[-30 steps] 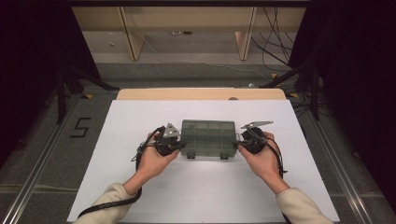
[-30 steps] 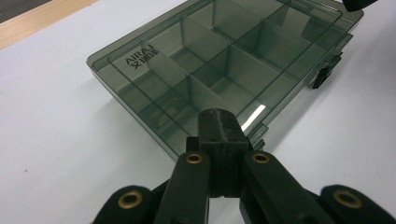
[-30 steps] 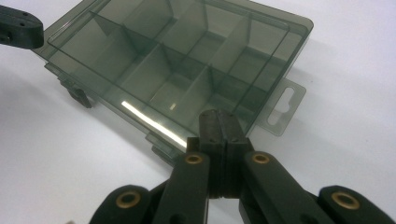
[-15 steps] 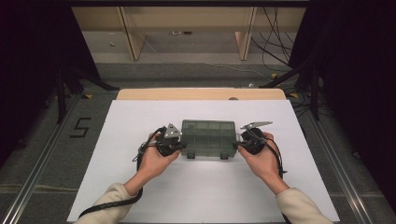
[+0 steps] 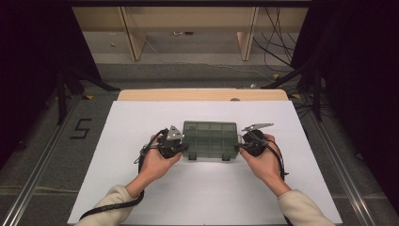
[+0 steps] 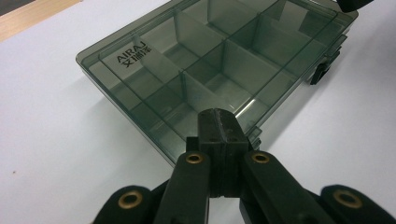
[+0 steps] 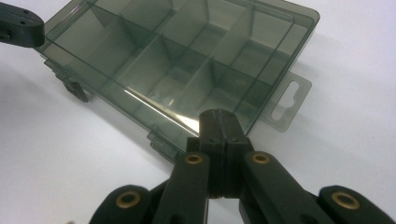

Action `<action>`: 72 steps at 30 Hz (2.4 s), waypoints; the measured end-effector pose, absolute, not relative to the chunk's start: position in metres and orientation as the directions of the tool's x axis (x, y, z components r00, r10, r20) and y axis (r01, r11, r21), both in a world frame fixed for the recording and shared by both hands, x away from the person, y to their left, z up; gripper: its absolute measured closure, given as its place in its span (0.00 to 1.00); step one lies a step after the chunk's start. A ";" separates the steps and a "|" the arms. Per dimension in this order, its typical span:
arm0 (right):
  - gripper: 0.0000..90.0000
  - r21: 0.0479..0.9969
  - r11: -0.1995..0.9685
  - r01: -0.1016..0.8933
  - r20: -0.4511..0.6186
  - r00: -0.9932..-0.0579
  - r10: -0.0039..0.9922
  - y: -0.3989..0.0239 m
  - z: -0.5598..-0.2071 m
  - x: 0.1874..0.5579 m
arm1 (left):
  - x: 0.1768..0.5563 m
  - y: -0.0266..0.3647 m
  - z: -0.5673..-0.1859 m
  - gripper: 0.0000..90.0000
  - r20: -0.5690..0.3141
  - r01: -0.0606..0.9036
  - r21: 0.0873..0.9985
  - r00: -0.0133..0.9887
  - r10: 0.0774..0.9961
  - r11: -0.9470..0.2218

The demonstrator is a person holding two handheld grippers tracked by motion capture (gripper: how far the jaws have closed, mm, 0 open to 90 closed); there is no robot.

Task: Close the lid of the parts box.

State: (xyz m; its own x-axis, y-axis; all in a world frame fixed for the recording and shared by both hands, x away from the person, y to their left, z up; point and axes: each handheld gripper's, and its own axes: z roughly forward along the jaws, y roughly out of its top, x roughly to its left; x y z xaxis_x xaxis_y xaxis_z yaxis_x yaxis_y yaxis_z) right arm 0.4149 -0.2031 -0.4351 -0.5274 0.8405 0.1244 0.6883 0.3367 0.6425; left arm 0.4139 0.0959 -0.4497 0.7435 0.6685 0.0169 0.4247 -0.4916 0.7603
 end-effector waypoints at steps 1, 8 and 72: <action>1.00 0.642 0.335 0.690 0.126 -0.526 0.841 -0.203 -0.435 0.415 | 0.414 0.096 -0.450 1.00 0.010 0.429 0.760 0.744 0.668 -0.489; 1.00 0.652 0.332 0.682 0.129 -0.531 0.837 -0.204 -0.437 0.415 | 0.413 0.095 -0.451 1.00 0.017 0.427 0.760 0.741 0.672 -0.490; 0.47 0.888 0.187 0.419 0.140 -0.636 0.759 -0.238 -0.425 0.332 | 0.322 0.171 -0.423 0.31 -0.015 0.277 0.929 0.689 0.724 -0.244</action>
State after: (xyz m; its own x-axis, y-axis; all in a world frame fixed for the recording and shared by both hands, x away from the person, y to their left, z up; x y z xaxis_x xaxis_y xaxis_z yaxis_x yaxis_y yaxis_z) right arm 0.3318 -0.2382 -0.4247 -0.6360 0.7588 0.1404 0.4193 0.1870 0.8884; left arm 0.3216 0.1711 -0.4231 0.6893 0.7244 -0.0151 0.2771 -0.2443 0.9293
